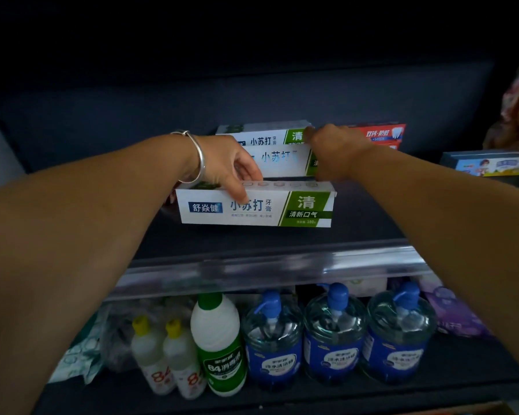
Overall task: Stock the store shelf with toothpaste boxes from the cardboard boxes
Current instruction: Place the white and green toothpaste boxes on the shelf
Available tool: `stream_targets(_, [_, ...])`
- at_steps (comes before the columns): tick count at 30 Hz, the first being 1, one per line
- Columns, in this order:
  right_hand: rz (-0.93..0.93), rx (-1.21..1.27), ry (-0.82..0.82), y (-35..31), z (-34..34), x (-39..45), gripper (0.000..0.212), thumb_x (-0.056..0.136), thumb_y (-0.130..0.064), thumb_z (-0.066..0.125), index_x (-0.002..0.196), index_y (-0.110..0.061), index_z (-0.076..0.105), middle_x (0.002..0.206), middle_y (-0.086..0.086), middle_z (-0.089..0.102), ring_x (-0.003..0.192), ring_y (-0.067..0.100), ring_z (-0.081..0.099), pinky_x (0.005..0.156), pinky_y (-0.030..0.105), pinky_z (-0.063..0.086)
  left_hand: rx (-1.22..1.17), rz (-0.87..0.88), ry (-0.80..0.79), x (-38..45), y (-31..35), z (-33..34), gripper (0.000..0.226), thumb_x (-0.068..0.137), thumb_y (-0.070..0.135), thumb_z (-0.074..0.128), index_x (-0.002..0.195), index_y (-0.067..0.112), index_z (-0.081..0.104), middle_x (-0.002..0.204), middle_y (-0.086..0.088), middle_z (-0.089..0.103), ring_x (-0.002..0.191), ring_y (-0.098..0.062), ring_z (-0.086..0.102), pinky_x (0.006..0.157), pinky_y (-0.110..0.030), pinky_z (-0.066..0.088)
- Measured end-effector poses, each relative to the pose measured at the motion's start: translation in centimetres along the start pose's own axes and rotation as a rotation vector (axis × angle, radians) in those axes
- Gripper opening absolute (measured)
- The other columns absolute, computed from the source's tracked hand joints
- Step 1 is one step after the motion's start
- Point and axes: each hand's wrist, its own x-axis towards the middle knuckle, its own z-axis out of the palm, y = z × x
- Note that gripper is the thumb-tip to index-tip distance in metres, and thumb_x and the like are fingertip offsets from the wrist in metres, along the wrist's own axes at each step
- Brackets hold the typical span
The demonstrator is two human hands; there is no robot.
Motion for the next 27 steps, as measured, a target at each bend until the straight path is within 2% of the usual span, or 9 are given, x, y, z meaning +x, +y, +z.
stream_targets(4, [0.035, -0.016, 0.043, 0.5, 0.3, 0.9, 0.053, 0.084, -0.015, 0.066, 0.13, -0.011, 0.039, 0.125, 0.012, 0.053, 0.112, 0.032, 0.056, 0.089, 0.041, 0.047, 0.02, 0.009, 0.056, 1.1, 0.0, 0.5, 0.045, 0.066, 0.015, 0.083, 0.107, 0.026, 0.068, 0.087, 0.016, 0.069, 0.082, 0.0, 0.065, 0.082, -0.018, 0.052])
stream_targets(10, [0.06, -0.055, 0.096, 1.3, 0.6, 2.7, 0.055, 0.084, -0.011, 0.065, 0.131, -0.011, 0.037, 0.127, 0.014, 0.053, 0.115, 0.035, 0.053, 0.096, 0.048, 0.043, 0.081, 0.017, 0.15, 2.6, 0.0, 0.6, 0.048, 0.068, 0.019, 0.081, 0.113, 0.024, 0.066, 0.088, 0.017, 0.066, 0.082, -0.002, 0.063, 0.087, -0.024, 0.051])
stream_targets(17, [0.065, -0.062, 0.115, 2.2, 1.6, 5.1, 0.057, 0.084, -0.009, 0.065, 0.132, -0.01, 0.036, 0.128, 0.014, 0.052, 0.122, 0.034, 0.046, 0.105, 0.052, 0.035, 0.154, 0.02, 0.221, 4.9, -0.4, 1.3, 0.051, 0.07, 0.021, 0.08, 0.119, 0.022, 0.064, 0.112, 0.005, 0.066, 0.101, -0.012, 0.061, 0.095, -0.031, 0.049])
stream_targets(21, [0.052, -0.053, 0.122, 2.6, 2.2, 6.1, 0.058, 0.084, -0.009, 0.065, 0.134, -0.01, 0.035, 0.129, 0.014, 0.052, 0.123, 0.034, 0.046, 0.108, 0.051, 0.033, 0.162, 0.017, 0.243, 6.2, -0.5, 1.5, 0.05, 0.071, 0.022, 0.08, 0.118, 0.022, 0.065, 0.112, 0.004, 0.067, 0.103, -0.013, 0.06, 0.096, -0.033, 0.049])
stream_targets(27, [0.033, -0.077, 0.131, 2.9, 3.0, 7.6, 0.059, 0.084, -0.009, 0.065, 0.135, -0.01, 0.034, 0.127, 0.015, 0.053, 0.12, 0.034, 0.048, 0.105, 0.05, 0.037, 0.192, 0.016, 0.271, 7.5, -0.6, 1.9, 0.054, 0.072, 0.023, 0.079, 0.123, 0.02, 0.062, 0.117, 0.002, 0.064, 0.106, -0.014, 0.058, 0.094, -0.027, 0.047])
